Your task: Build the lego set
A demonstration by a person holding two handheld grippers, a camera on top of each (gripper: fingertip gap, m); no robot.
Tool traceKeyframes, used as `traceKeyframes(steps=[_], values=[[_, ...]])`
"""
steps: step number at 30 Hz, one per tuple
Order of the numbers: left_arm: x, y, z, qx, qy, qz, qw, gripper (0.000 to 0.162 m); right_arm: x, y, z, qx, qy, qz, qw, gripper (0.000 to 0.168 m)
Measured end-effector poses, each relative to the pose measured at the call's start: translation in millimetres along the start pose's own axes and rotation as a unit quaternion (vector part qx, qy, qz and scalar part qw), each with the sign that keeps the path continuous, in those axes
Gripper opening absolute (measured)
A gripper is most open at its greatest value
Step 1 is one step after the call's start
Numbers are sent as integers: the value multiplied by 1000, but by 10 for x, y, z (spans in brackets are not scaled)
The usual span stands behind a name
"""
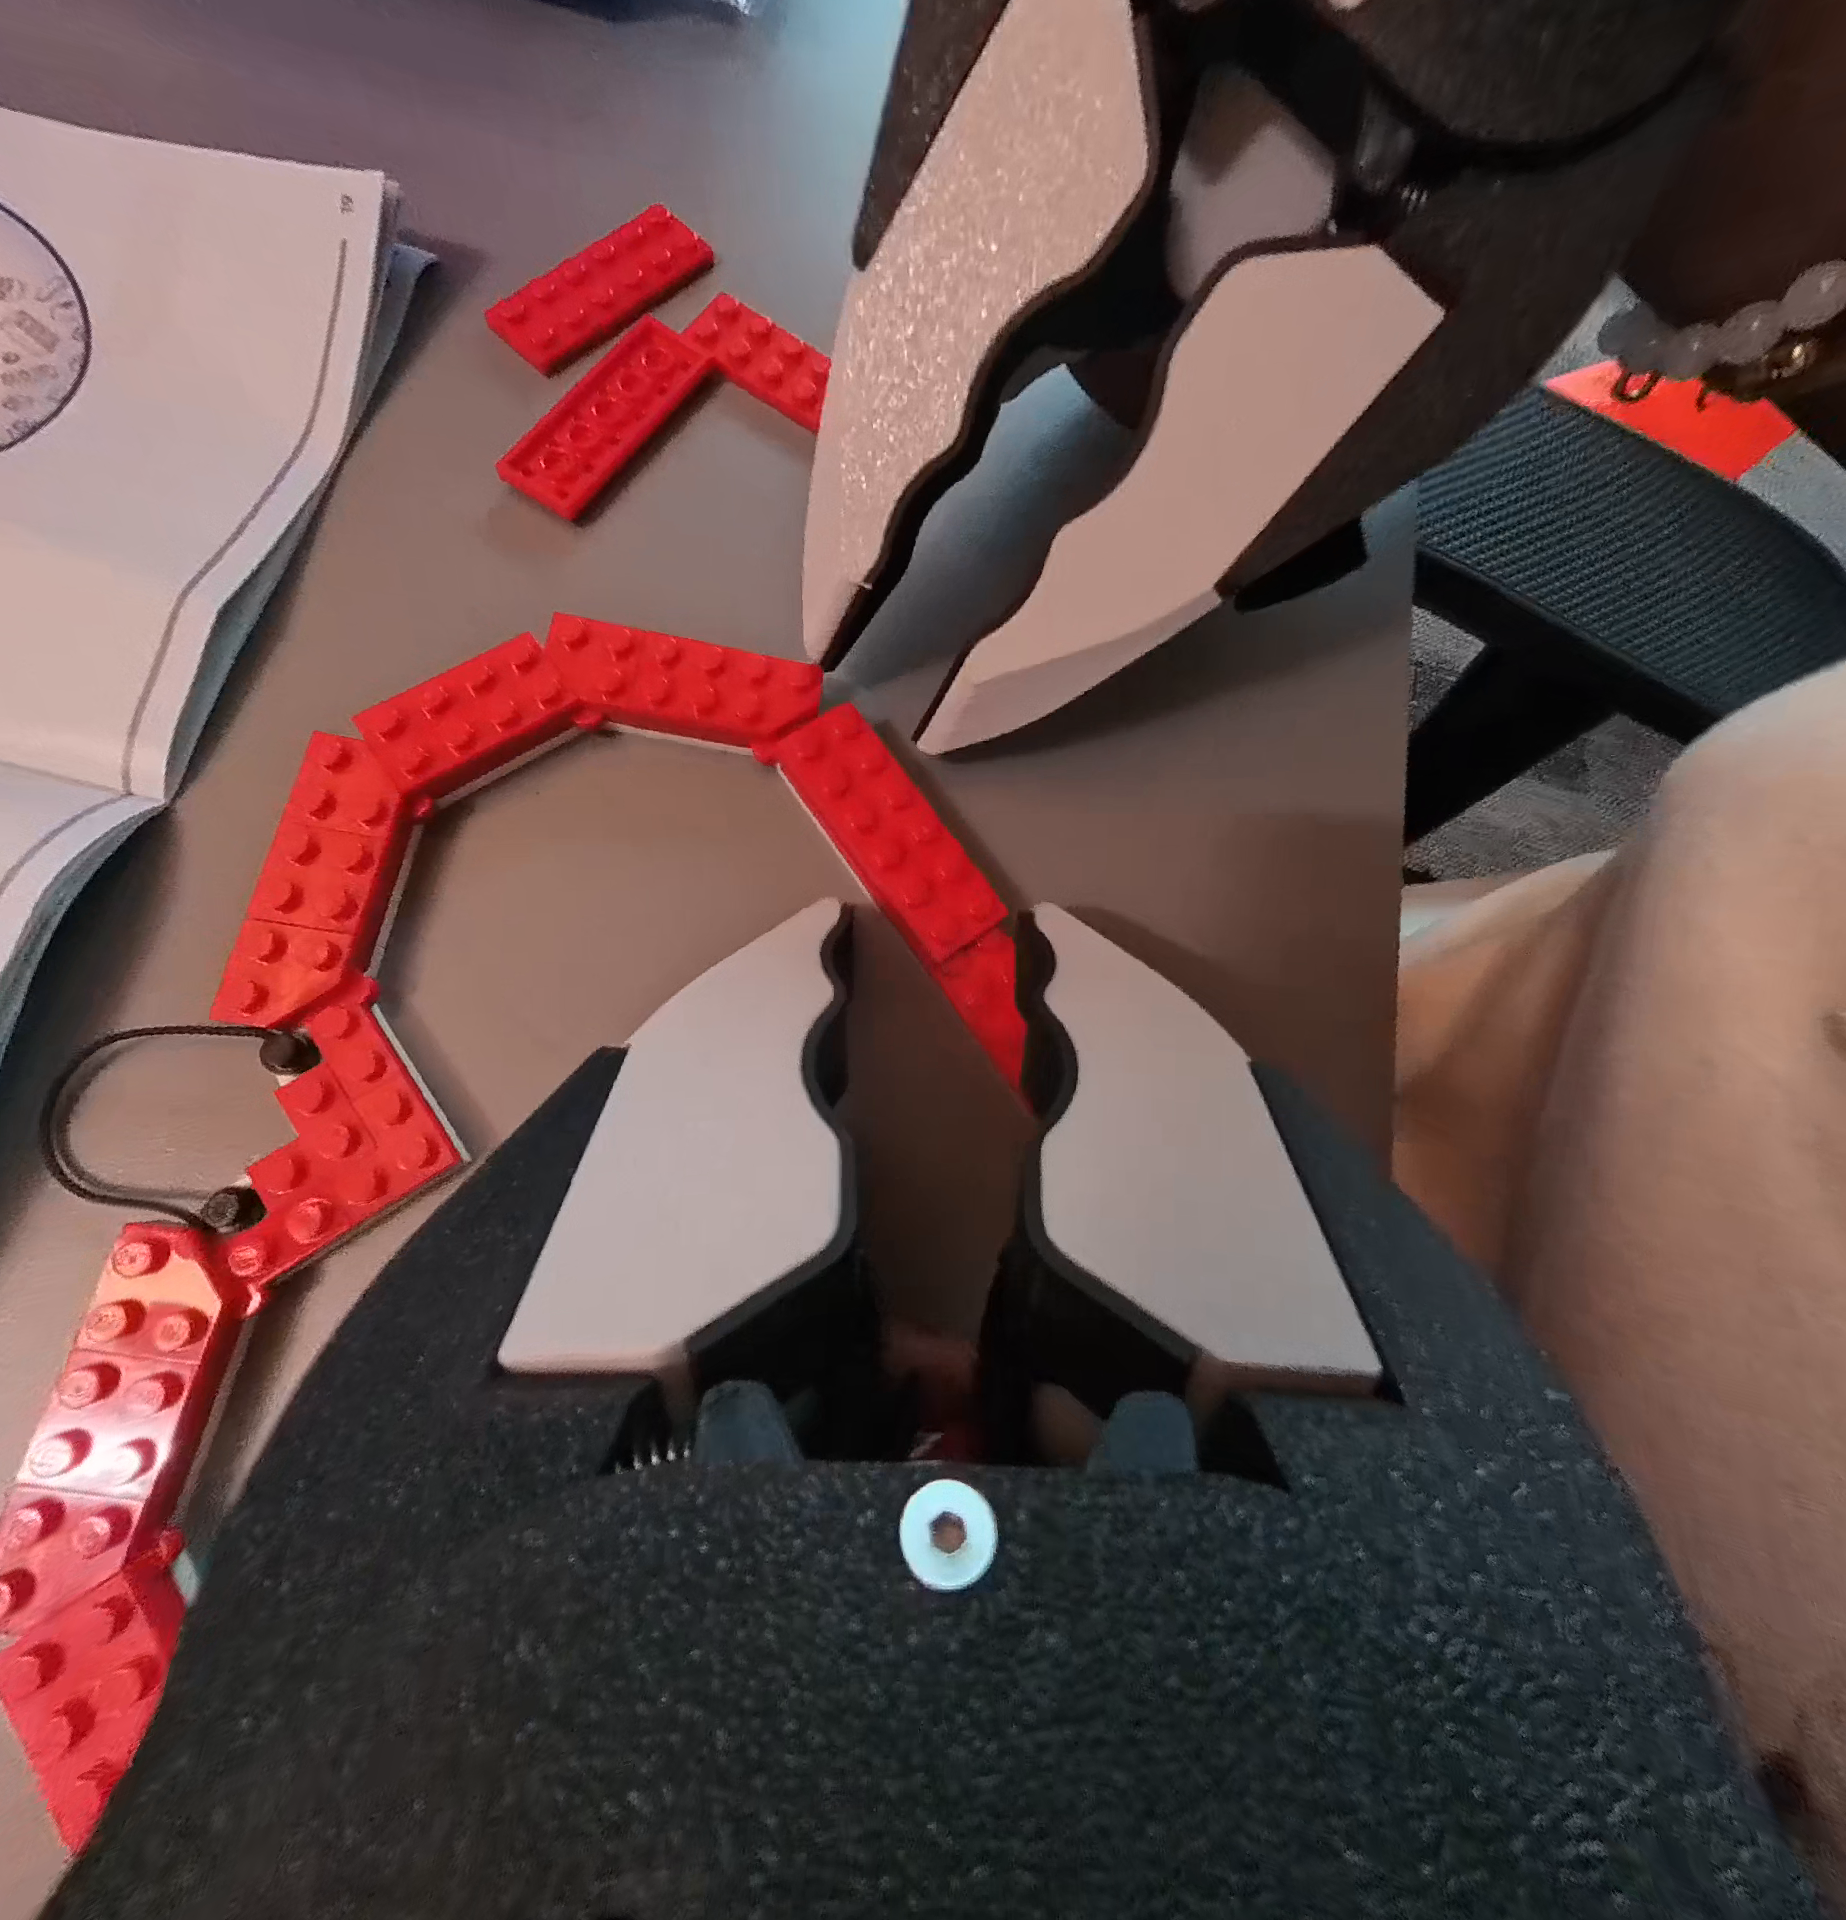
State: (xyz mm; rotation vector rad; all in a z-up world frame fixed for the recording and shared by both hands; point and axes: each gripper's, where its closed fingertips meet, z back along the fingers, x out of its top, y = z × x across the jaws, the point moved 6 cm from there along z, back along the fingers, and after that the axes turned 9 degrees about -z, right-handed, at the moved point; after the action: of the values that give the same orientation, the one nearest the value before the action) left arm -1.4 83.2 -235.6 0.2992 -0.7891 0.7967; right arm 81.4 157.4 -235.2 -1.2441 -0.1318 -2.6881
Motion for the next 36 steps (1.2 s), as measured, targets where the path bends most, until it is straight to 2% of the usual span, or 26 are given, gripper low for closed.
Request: traceKeyframes(steps=[7,14,17,20,22,25,27,31,36], values=[[34,37,-9,7,-6,22,1000,21,-13,11,23,3,-6,-4,1000,19],[22,39,-13,13,-3,40,999,28,20,0,53,-4,-19,0,1000,19],[16,31,-4,14,-6,46,999,31,113,1,76,4,-54,-11,998,3],[16,17,33,21,-10,45,999,32,193,20,36,35,-53,-48,997,0],[21,9,79,28,-24,42,998,25,231,24,-2,40,-44,-62,996,0],[58,24,144,41,-67,34,996,7,200,-6,-82,29,-9,-71,997,0],[101,33,153,41,-91,25,995,1,168,-21,-117,23,-6,-68,997,0],[49,48,42,34,-37,-4,999,1,162,-26,-120,26,-3,-70,997,0],[61,31,41,29,-33,-19,999,0,167,-29,-118,27,7,-70,997,0]])
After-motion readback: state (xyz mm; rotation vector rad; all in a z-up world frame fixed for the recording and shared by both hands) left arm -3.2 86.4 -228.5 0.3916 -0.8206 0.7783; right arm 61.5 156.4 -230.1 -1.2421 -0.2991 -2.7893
